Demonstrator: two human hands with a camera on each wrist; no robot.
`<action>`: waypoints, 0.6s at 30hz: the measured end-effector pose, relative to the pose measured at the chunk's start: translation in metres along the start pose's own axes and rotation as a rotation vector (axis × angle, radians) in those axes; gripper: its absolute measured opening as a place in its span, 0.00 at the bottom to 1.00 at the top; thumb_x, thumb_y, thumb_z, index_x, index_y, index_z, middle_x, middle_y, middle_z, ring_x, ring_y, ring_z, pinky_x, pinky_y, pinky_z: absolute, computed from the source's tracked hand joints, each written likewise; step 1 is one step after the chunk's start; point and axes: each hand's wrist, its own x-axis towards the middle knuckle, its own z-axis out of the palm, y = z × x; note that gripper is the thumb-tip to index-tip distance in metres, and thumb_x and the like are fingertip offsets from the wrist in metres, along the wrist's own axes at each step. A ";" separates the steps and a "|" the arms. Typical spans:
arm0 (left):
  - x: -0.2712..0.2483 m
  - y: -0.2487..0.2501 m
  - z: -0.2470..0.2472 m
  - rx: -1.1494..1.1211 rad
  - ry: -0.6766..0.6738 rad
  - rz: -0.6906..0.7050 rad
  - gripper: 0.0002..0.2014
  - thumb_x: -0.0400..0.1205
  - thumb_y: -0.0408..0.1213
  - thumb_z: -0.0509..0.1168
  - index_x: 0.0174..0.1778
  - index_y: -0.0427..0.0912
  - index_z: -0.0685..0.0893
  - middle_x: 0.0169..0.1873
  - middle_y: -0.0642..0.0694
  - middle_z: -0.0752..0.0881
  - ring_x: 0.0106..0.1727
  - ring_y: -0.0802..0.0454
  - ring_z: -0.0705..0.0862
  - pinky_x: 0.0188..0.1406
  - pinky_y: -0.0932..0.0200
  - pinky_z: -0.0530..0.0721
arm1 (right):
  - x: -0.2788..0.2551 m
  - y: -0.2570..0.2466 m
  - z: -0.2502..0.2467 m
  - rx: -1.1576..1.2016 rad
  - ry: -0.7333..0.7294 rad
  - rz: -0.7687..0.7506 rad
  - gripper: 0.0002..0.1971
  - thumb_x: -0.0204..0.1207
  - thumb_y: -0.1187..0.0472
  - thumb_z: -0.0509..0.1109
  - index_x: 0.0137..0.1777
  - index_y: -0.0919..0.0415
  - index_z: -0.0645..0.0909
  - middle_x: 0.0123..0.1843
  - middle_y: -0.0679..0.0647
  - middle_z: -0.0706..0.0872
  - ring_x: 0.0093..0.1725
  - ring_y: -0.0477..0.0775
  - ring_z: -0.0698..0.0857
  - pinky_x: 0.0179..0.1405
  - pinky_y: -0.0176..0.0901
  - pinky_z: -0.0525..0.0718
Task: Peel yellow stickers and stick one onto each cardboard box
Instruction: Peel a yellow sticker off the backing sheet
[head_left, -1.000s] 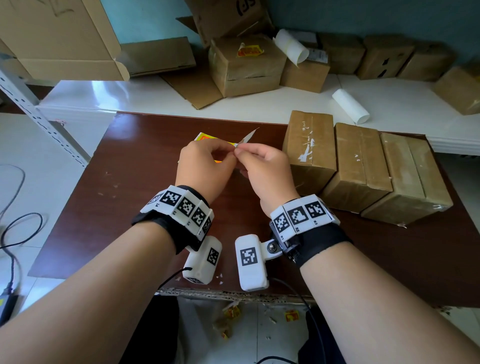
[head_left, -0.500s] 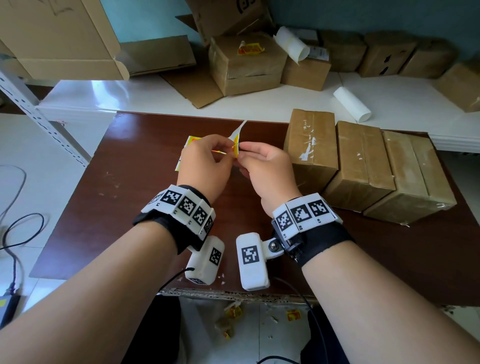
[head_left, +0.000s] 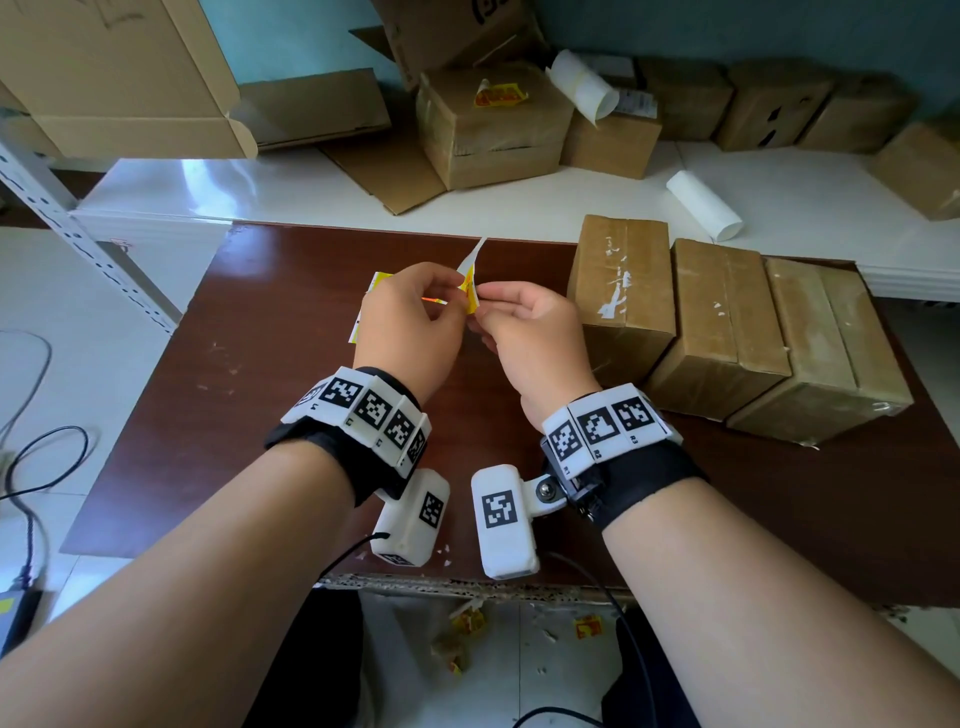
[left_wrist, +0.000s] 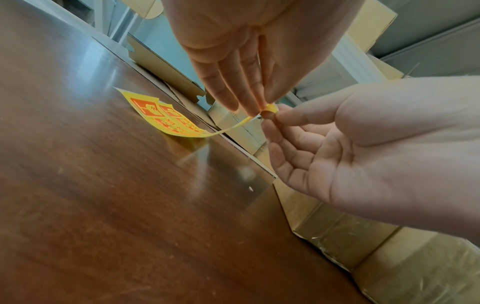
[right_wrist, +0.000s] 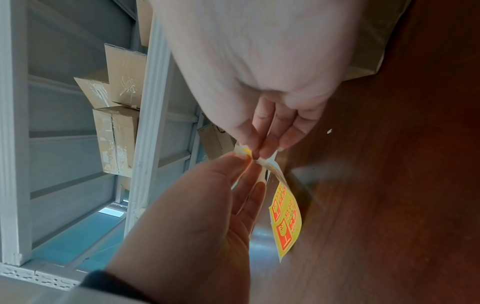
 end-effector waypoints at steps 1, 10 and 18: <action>0.000 0.000 0.000 -0.011 0.007 -0.008 0.07 0.84 0.37 0.72 0.55 0.50 0.92 0.44 0.56 0.92 0.34 0.67 0.87 0.31 0.77 0.77 | 0.000 -0.001 0.000 0.005 0.000 0.000 0.13 0.85 0.75 0.73 0.66 0.68 0.90 0.56 0.65 0.96 0.47 0.50 0.94 0.45 0.29 0.90; 0.001 -0.001 -0.002 -0.038 0.006 -0.030 0.09 0.81 0.36 0.73 0.54 0.54 0.90 0.42 0.59 0.93 0.40 0.62 0.92 0.46 0.55 0.92 | 0.002 0.006 0.003 -0.056 0.063 -0.035 0.09 0.83 0.72 0.76 0.46 0.58 0.86 0.44 0.64 0.95 0.43 0.54 0.94 0.47 0.45 0.89; 0.005 -0.001 -0.008 -0.038 -0.026 -0.029 0.13 0.81 0.33 0.75 0.43 0.60 0.87 0.36 0.60 0.92 0.32 0.68 0.86 0.37 0.67 0.82 | 0.002 0.001 0.001 -0.076 0.025 -0.040 0.10 0.83 0.73 0.75 0.46 0.58 0.85 0.43 0.61 0.95 0.42 0.51 0.94 0.47 0.41 0.90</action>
